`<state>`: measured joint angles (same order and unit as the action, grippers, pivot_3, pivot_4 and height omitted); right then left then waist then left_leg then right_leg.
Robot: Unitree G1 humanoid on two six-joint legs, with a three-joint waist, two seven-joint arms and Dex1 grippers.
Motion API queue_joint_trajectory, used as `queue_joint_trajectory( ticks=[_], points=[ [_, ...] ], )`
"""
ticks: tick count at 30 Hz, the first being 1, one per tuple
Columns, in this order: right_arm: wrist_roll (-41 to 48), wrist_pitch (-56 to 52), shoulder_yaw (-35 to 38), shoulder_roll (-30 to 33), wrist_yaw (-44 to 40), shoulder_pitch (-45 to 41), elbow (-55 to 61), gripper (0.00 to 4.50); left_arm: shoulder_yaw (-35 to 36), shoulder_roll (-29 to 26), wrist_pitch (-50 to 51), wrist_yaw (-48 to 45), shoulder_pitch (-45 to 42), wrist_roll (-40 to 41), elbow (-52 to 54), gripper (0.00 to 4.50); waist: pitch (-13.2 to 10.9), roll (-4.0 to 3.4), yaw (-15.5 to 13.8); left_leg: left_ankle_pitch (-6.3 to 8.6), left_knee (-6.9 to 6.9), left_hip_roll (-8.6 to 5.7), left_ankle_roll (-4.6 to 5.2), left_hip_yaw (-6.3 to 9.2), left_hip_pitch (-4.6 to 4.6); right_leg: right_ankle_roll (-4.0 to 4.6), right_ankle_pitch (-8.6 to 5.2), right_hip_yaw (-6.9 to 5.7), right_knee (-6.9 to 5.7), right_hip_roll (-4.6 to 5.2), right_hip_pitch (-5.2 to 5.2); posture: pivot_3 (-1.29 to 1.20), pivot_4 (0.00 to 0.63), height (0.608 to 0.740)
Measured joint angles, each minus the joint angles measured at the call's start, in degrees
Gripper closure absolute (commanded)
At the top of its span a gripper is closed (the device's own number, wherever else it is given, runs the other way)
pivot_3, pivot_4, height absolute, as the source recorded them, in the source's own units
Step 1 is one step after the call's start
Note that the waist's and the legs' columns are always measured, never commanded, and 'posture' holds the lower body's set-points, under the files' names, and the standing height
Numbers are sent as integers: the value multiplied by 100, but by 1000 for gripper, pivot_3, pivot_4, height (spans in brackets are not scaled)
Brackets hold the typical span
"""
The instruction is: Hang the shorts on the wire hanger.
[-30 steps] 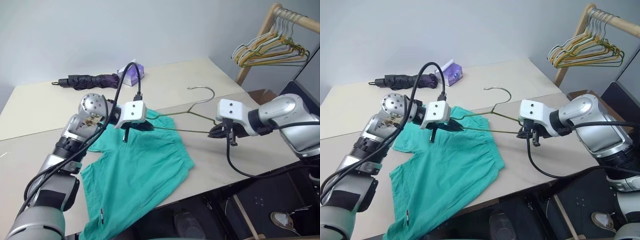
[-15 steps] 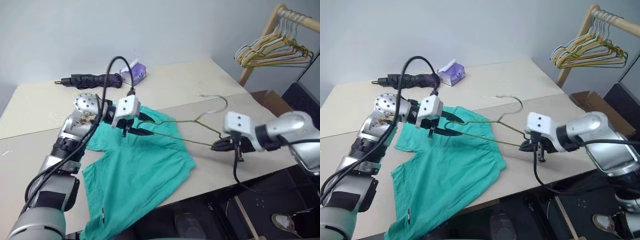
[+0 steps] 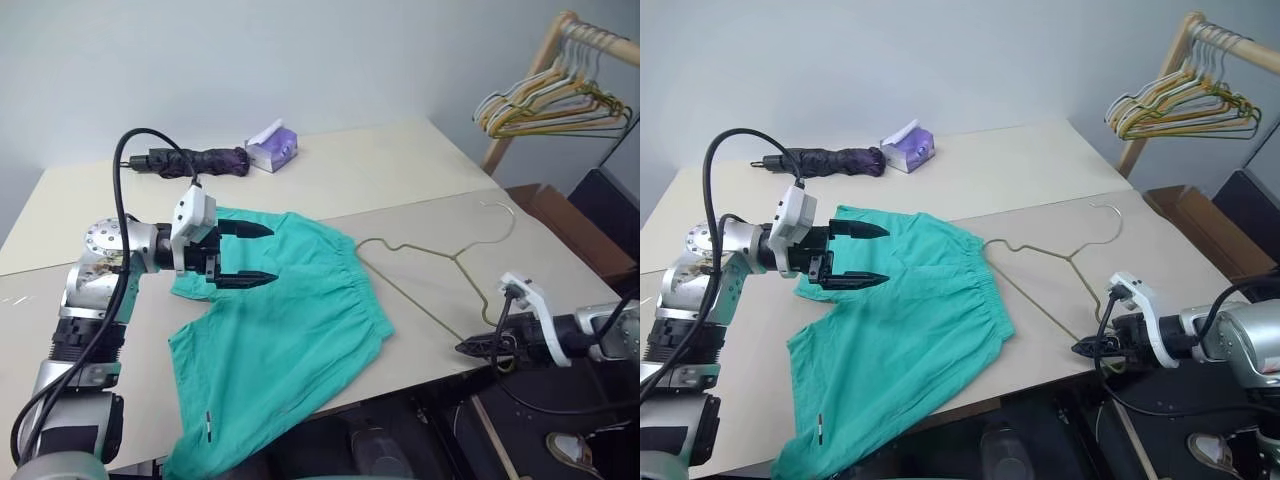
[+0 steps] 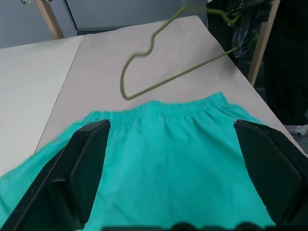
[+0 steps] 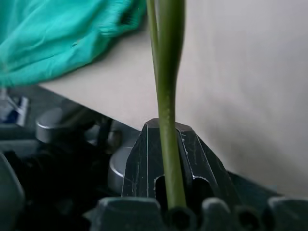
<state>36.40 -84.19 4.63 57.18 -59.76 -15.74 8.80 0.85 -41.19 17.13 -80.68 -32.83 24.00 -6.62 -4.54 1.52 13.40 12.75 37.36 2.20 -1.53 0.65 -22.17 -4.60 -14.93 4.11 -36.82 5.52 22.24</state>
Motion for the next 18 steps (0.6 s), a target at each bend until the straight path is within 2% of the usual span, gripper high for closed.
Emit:
queue_joint_trajectory(
  ticks=[6,13,18],
  points=[
    [15,-161,-222,-344,260,-658,-1125,4500,48,-114,113,238,164,85,396,41,-3,-4,-147,4,-2,-1,6,-1,-10,1,0,1,12,-1,5,-131,69,740],
    [91,-266,-663,-342,232,-933,-1315,4500,51,-189,193,385,198,87,503,41,-4,-6,-323,4,-3,-1,6,-1,-10,-1,-1,-1,12,-2,4,-104,73,740],
    [303,-227,-670,45,-184,-928,-1333,4500,55,-194,205,486,210,96,586,41,-8,-9,-475,5,-3,0,7,-3,-10,-1,-1,-1,17,-2,5,-101,74,740]
  ],
)
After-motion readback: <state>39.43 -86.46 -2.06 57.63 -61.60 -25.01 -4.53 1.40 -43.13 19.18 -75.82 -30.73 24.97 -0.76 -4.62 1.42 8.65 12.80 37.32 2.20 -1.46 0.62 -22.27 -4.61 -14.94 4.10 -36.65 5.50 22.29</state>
